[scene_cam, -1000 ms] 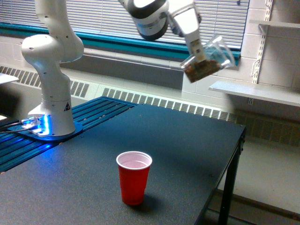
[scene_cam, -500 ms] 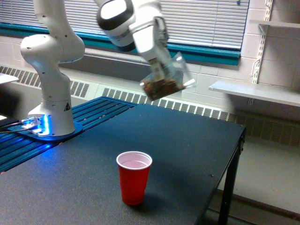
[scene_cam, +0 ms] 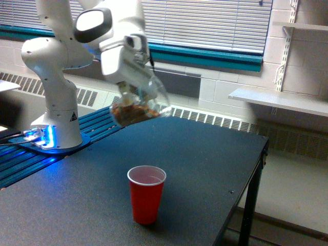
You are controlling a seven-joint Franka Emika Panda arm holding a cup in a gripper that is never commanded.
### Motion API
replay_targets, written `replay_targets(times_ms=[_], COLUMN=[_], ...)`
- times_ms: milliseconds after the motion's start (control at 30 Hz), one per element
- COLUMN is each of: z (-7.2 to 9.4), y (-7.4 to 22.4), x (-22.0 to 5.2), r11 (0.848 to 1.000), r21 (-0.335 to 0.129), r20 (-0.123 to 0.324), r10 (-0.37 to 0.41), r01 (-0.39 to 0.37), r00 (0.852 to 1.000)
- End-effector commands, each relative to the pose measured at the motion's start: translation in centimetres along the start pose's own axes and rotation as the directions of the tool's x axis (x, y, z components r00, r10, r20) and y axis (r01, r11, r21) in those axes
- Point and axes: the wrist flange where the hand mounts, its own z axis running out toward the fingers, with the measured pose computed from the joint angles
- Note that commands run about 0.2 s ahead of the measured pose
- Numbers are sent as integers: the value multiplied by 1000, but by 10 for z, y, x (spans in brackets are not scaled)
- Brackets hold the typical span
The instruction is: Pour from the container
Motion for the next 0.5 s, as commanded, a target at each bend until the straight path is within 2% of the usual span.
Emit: replay_targets(times_ms=[33,500], z=[7,35], y=[21,32], x=[-8,-28], r11=[999,994], r21=[-32,-108], r20=[14,78], r10=[41,-14], r01=[-41,22], r00=[999,997])
